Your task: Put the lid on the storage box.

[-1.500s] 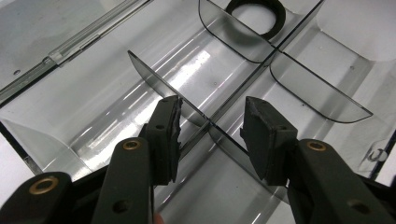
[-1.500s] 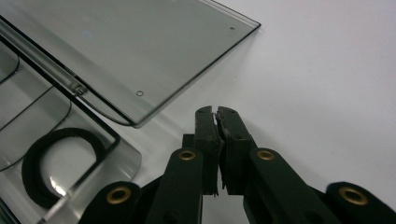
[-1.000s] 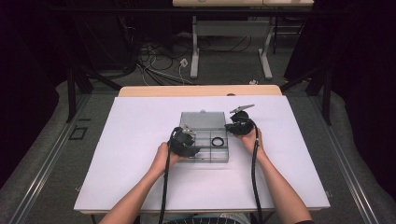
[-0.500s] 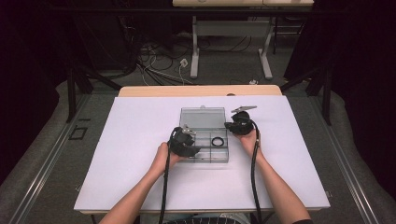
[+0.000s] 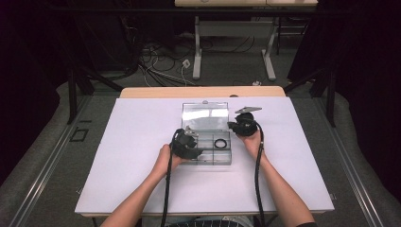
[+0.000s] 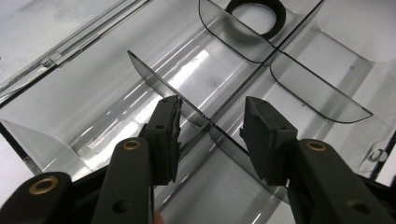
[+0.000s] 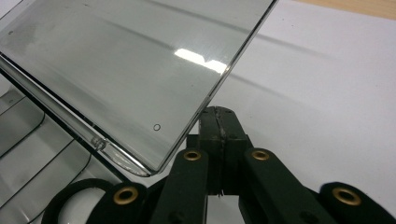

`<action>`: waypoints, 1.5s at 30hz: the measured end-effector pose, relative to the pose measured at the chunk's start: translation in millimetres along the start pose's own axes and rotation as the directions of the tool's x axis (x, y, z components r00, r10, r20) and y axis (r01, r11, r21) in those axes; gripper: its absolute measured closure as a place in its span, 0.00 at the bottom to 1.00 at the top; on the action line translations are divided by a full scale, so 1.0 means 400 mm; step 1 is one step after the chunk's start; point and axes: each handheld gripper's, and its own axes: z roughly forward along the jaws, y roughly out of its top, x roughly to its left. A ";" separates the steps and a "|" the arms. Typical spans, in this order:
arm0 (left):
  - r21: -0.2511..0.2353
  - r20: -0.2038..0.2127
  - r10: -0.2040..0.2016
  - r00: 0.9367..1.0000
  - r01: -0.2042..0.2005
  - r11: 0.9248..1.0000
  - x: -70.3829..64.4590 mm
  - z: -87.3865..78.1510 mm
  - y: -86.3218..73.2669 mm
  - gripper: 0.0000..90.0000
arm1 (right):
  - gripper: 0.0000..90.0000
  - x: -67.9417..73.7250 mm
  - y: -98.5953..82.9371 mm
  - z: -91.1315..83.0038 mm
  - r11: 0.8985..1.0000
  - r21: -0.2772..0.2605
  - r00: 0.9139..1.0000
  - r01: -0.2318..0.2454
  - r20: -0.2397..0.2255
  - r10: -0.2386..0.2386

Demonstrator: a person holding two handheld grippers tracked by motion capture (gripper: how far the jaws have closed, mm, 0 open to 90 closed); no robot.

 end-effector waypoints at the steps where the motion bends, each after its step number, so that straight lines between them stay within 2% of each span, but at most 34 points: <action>1: 0.000 0.000 0.000 1.000 0.000 1.000 0.000 0.000 0.000 0.63 | 1.00 0.000 0.000 -0.001 1.000 -0.002 1.000 0.001 -0.004 -0.001; 23: 0.002 0.003 0.001 1.000 -0.001 1.000 0.000 -0.001 0.000 0.63 | 1.00 0.009 0.008 -0.017 0.998 -0.062 1.000 0.015 0.017 -0.014; 36: 0.002 0.002 0.001 1.000 -0.001 1.000 0.000 0.000 0.000 0.63 | 1.00 0.016 0.019 -0.036 0.992 -0.121 0.999 0.034 0.031 -0.030; 45: 0.003 0.001 0.001 1.000 -0.001 1.000 0.000 -0.001 0.000 0.63 | 1.00 0.019 0.022 -0.043 0.989 -0.140 0.999 0.039 0.035 -0.035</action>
